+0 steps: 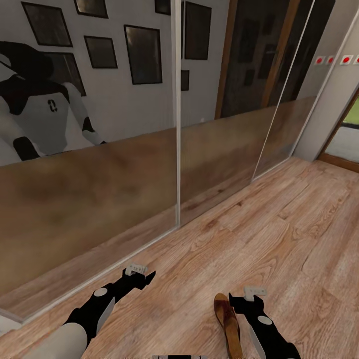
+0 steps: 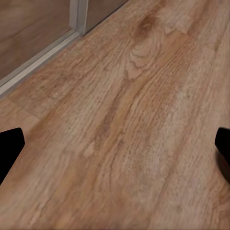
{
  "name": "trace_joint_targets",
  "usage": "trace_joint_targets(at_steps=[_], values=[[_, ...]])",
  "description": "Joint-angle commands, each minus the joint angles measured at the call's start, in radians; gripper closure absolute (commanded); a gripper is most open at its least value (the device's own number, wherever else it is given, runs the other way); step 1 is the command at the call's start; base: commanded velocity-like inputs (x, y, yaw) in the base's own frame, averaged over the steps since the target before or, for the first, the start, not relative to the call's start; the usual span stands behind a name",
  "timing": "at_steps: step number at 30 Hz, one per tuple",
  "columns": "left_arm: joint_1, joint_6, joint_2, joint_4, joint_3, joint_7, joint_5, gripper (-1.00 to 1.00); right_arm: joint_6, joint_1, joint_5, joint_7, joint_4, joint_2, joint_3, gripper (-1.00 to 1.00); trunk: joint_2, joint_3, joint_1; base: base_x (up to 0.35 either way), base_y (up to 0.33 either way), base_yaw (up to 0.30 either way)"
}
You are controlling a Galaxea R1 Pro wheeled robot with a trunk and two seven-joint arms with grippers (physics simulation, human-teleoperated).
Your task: Pick up the two gym shoes and the two sandals from the corridor floor and place them onto the hallstand (shoe rack) in the corridor, making sure they are on the rack and not on the floor. Arrange them so the two gym shoes are next to each other and the two sandals are next to each other.
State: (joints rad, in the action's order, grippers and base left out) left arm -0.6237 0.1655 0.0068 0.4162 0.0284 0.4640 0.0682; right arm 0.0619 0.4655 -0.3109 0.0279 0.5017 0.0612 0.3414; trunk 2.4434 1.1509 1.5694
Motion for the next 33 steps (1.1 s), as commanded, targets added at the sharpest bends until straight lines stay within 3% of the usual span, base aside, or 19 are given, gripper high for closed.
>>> trace_joint_targets(at_steps=[1,8,33], values=[[-0.001,0.006,0.0,-0.001,0.003,0.004,0.007,-1.0,0.004,0.001,-0.01,0.003,0.0,0.001,0.008,-1.0,0.008,0.004,0.004,0.0,0.0,0.0],[-0.001,0.006,0.0,-0.001,0.002,0.009,0.006,-1.0,0.004,0.001,-0.01,0.003,-0.002,0.002,0.008,-1.0,0.057,0.026,0.031,0.0,0.0,0.0],[-0.001,0.006,0.0,0.0,0.002,0.01,0.005,-1.0,0.004,0.001,-0.01,0.003,-0.004,0.002,0.008,-1.0,0.062,0.153,0.042,0.0,0.0,0.0]])
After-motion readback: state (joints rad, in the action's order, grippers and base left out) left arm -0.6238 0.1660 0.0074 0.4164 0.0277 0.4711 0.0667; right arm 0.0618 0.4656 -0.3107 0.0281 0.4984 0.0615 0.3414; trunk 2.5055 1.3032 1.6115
